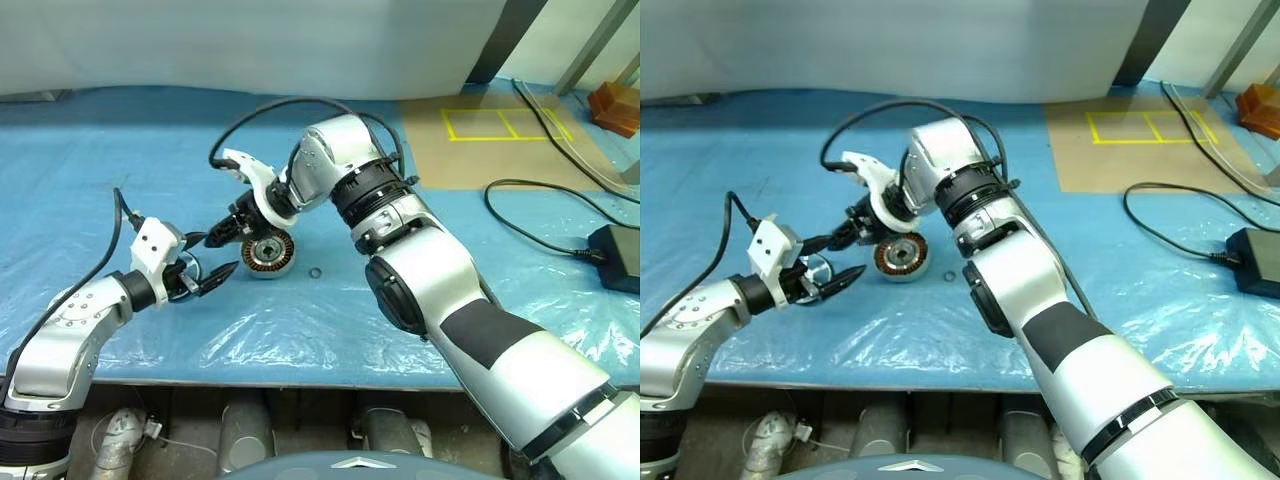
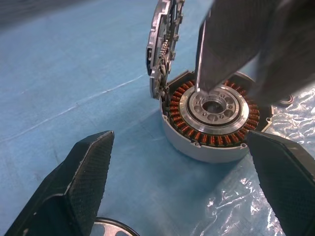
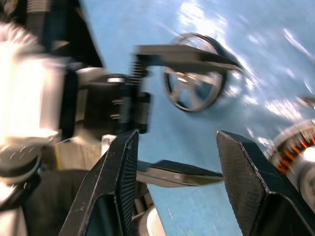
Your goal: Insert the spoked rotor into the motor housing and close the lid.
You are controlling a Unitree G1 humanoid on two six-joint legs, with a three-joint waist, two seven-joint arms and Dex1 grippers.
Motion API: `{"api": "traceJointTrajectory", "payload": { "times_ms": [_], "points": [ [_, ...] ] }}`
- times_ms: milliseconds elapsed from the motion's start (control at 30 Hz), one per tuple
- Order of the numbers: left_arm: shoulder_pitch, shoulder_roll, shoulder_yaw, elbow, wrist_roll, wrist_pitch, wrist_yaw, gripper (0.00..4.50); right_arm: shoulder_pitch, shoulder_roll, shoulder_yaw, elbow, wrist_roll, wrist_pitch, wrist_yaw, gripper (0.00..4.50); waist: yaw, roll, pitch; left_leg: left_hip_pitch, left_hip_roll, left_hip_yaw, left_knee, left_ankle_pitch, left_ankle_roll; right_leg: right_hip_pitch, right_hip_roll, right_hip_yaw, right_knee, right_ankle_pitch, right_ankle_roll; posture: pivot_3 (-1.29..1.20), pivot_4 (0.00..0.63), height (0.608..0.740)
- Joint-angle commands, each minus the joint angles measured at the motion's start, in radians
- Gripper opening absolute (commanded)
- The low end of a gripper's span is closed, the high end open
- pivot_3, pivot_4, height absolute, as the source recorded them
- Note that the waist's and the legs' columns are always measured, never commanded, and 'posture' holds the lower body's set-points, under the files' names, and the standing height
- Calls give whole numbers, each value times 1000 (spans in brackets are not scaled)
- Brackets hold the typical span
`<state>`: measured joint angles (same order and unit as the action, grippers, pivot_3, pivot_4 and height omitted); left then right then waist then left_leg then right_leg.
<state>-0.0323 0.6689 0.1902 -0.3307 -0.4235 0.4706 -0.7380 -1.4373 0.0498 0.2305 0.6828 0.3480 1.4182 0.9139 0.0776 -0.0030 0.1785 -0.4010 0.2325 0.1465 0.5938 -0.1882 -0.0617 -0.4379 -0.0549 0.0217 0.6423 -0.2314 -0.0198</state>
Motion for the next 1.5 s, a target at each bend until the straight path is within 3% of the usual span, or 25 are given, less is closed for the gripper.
{"api": "traceJointTrajectory", "payload": {
  "times_ms": [33, 133, 233, 400, 567, 1200, 1500],
  "points": [
    [9, 13, 17, -41, -23, 8, -12, 4500, 109, -191, 161, -337, 69, -143, 235, 2543, 17, -1, 0, 0, 0, 0, 0, 0, 0, 1, 0, 0, -1, 1, 1, 0, 150, 740],
    [35, 2, -18, -104, -47, 32, -24, 4500, 297, -434, 294, -560, -44, -474, 344, 2543, 31, -4, -2, 0, -1, 0, 2, 0, 0, 3, -2, -1, -2, 1, 2, 0, 150, 740],
    [52, -12, -30, -142, -58, 44, -13, 4500, 442, -545, 247, -598, -94, -688, 315, 2543, 26, -4, -2, 2, -2, 1, 2, 0, 0, 4, -3, 1, -1, 2, 3, 0, 150, 740],
    [61, -37, -59, -163, -60, 22, -17, 4500, 721, -567, 48, -690, -67, -910, 192, 2543, 3, -4, -3, 6, -1, 3, 3, 0, 0, 3, 1, 7, 2, 1, 2, 0, 150, 740],
    [35, -37, -84, -107, -53, 7, -51, 4500, 864, -500, -8, -707, -26, -849, 106, 2543, -11, -4, -3, 9, -2, 4, 3, 0, 1, 5, 1, 8, 1, -1, -1, 0, 150, 740],
    [32, 17, -55, -18, -27, -26, -92, 4500, 883, -446, 125, -417, -232, -1131, 128, 2543, -10, -4, -3, 16, -3, 4, 1, 0, 2, 13, -1, 8, -2, -2, -2, 0, 150, 740],
    [72, 20, -31, -34, -29, -35, -77, 4500, 813, -398, 55, -354, -196, -1129, 121, 2543, -11, -4, -3, 17, -3, 4, 1, 0, 2, 14, -1, 8, -1, -2, -2, 0, 150, 740]
  ]
}}
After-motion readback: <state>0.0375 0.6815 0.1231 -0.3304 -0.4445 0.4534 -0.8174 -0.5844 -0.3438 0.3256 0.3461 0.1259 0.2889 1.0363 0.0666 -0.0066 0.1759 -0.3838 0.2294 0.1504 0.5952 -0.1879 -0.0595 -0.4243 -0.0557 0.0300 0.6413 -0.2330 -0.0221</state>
